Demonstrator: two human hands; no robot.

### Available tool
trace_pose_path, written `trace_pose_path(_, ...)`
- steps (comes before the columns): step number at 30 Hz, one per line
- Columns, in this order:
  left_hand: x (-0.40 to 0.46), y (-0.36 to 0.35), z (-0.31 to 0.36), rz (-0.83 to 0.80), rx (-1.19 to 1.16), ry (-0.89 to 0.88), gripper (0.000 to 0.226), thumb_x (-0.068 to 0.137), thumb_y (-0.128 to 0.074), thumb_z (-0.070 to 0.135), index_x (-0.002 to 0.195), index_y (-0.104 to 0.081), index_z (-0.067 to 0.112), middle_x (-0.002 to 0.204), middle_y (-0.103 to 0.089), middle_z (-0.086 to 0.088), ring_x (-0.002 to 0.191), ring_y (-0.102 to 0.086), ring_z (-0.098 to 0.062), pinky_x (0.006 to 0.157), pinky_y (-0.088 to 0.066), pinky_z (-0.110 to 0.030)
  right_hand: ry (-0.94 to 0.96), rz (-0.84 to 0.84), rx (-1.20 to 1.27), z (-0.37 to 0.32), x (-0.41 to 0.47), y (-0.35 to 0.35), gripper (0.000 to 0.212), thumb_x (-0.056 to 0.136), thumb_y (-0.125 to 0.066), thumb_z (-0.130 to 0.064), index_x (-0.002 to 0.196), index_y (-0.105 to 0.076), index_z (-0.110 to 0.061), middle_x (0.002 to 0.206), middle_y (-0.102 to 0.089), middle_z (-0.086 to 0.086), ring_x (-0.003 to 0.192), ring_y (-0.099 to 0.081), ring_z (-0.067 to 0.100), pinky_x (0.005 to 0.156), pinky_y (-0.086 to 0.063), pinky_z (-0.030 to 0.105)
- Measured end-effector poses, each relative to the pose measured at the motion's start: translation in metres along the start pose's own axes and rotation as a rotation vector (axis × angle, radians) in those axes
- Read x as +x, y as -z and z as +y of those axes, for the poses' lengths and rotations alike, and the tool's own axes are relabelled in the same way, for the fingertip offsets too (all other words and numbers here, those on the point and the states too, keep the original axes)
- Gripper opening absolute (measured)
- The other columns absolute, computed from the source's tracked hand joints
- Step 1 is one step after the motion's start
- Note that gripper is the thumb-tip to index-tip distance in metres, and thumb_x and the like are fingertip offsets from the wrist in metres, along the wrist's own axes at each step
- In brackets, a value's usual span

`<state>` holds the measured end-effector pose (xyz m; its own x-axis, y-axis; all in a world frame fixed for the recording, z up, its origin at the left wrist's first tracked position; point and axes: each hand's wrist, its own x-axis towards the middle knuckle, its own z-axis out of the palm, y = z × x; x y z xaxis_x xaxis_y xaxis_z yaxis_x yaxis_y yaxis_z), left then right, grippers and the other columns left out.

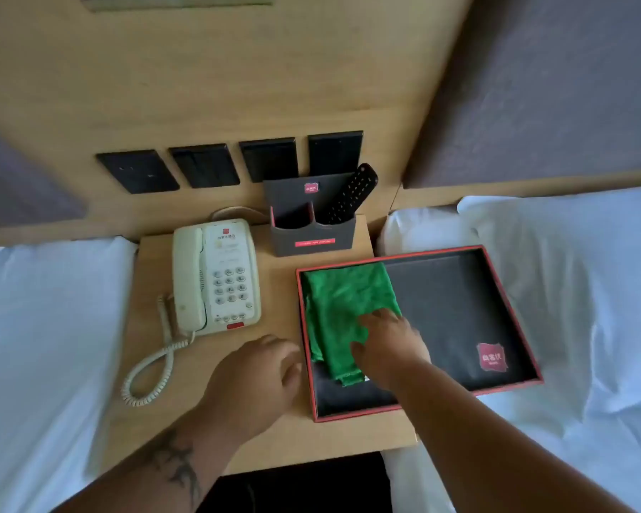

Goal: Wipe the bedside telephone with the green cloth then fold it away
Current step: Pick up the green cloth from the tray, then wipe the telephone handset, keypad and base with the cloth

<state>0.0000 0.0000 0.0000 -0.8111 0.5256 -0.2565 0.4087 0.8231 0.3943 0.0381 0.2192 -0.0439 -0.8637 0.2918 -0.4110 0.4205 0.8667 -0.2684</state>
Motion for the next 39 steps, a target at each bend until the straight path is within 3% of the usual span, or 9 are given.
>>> trace_pose_path(6,0.028,-0.032,0.003,-0.029,-0.026,-0.104,0.039,0.091,-0.05,0.042,0.124,-0.066,0.03,0.121,-0.067,0.012,0.108,-0.062,-0.013,0.086,-0.048,-0.029,-0.225,-0.037,0.096,0.002,0.029,-0.026,0.09,0.078,-0.067,-0.056,0.151,-0.023,-0.025,0.162,-0.01,0.009,0.145,-0.016,0.031,0.11,-0.031,0.047)
trace_pose_path(11,0.036,-0.05,-0.004,-0.054,-0.039,-0.132,0.044,0.088,-0.046,0.043,0.128,-0.061,0.03,0.124,-0.064,0.011,0.113,-0.058,-0.014,0.091,-0.047,-0.029,-0.266,0.069,0.022,-0.004,0.045,-0.036,0.126,0.071,-0.076,-0.054,0.152,0.015,-0.019,0.139,-0.044,0.01,0.123,-0.047,0.03,0.097,-0.04,0.041)
trace_pose_path(19,0.028,-0.059,-0.069,-0.155,0.238,-0.062,0.068,0.085,-0.061,0.035,0.149,-0.044,0.018,0.156,-0.042,-0.011,0.142,-0.04,-0.033,0.114,-0.035,-0.045,-0.135,0.023,0.047,-0.014,0.036,-0.025,0.055,0.071,-0.055,-0.056,0.12,-0.051,-0.031,0.101,-0.063,0.0,0.093,-0.06,0.029,0.074,-0.041,0.037)
trace_pose_path(22,0.025,-0.064,-0.093,-0.335,0.259,0.049,0.088,0.09,-0.055,0.052,0.16,-0.01,0.028,0.171,0.003,-0.003,0.156,0.003,-0.023,0.121,-0.017,-0.054,-0.126,0.144,0.259,-0.022,0.027,-0.023,0.047,0.067,-0.054,-0.058,0.102,-0.057,-0.026,0.095,-0.046,-0.001,0.094,-0.054,0.03,0.073,-0.043,0.037)
trace_pose_path(26,0.028,-0.07,-0.098,-0.36,0.184,0.055,0.099,0.085,-0.063,0.051,0.16,-0.003,0.03,0.17,0.015,0.001,0.155,0.015,-0.019,0.12,-0.012,-0.06,-0.049,0.205,0.5,-0.047,0.023,-0.024,0.037,0.068,-0.062,-0.045,0.097,-0.046,-0.03,0.12,-0.047,-0.001,0.088,-0.057,0.027,0.067,-0.04,0.032)
trace_pose_path(30,0.03,-0.07,-0.102,-0.324,0.167,0.061,0.1,0.082,-0.066,0.053,0.159,-0.007,0.032,0.171,0.01,0.006,0.155,0.011,-0.014,0.122,-0.011,-0.055,0.076,0.255,0.486,-0.075,0.031,-0.026,0.062,0.068,-0.062,-0.029,0.123,-0.039,-0.046,0.115,-0.057,-0.008,0.091,-0.062,0.024,0.063,-0.042,0.031)
trace_pose_path(33,0.033,-0.056,-0.102,-0.254,0.194,0.023,0.074,0.087,-0.057,0.05,0.153,-0.03,0.033,0.164,-0.031,0.004,0.148,-0.031,-0.019,0.112,-0.037,-0.041,0.122,0.242,0.367,-0.088,0.042,-0.033,0.083,0.071,-0.059,-0.022,0.143,-0.027,-0.046,0.133,-0.048,-0.007,0.105,-0.058,0.026,0.072,-0.046,0.033)
trace_pose_path(36,0.036,-0.035,-0.108,-0.003,0.161,-0.121,0.034,0.087,-0.049,0.041,0.114,-0.064,0.028,0.108,-0.065,0.004,0.1,-0.063,-0.024,0.081,-0.05,-0.038,0.07,0.228,0.332,-0.088,0.049,-0.041,0.075,0.074,-0.06,-0.017,0.141,-0.036,-0.042,0.133,-0.046,-0.008,0.107,-0.057,0.026,0.073,-0.047,0.033)
trace_pose_path(39,0.049,-0.014,-0.125,0.316,0.092,-0.115,0.032,0.084,-0.059,0.029,0.112,-0.071,0.02,0.102,-0.067,0.0,0.096,-0.058,-0.025,0.085,-0.047,-0.041,0.031,0.239,0.292,-0.09,0.052,-0.043,0.069,0.074,-0.067,-0.029,0.137,-0.04,-0.041,0.132,-0.047,-0.008,0.11,-0.055,0.026,0.071,-0.046,0.033)
